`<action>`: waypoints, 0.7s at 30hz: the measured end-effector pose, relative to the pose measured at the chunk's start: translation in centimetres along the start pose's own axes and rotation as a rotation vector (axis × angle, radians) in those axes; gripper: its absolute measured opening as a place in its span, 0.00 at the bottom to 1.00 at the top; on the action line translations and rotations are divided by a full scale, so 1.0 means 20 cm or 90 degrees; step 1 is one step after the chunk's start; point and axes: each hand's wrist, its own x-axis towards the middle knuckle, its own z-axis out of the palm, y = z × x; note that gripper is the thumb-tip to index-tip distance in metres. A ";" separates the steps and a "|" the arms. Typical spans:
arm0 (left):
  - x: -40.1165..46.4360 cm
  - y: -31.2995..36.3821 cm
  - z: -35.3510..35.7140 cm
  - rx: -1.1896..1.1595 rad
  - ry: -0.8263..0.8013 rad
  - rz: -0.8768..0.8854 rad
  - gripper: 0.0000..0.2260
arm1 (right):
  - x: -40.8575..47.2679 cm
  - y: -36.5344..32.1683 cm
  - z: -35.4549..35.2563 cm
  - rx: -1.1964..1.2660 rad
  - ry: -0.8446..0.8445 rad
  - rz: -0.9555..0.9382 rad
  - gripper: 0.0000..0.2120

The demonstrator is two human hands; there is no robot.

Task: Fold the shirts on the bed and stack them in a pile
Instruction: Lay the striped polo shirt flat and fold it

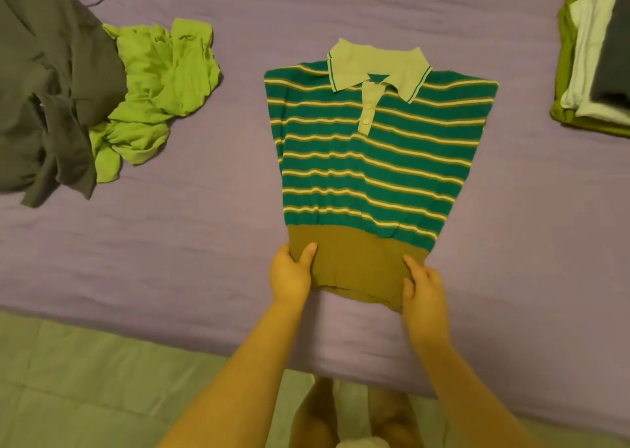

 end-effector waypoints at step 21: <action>-0.01 -0.15 -0.02 0.741 -0.284 0.644 0.23 | -0.07 0.00 0.08 -0.392 -0.189 -0.334 0.26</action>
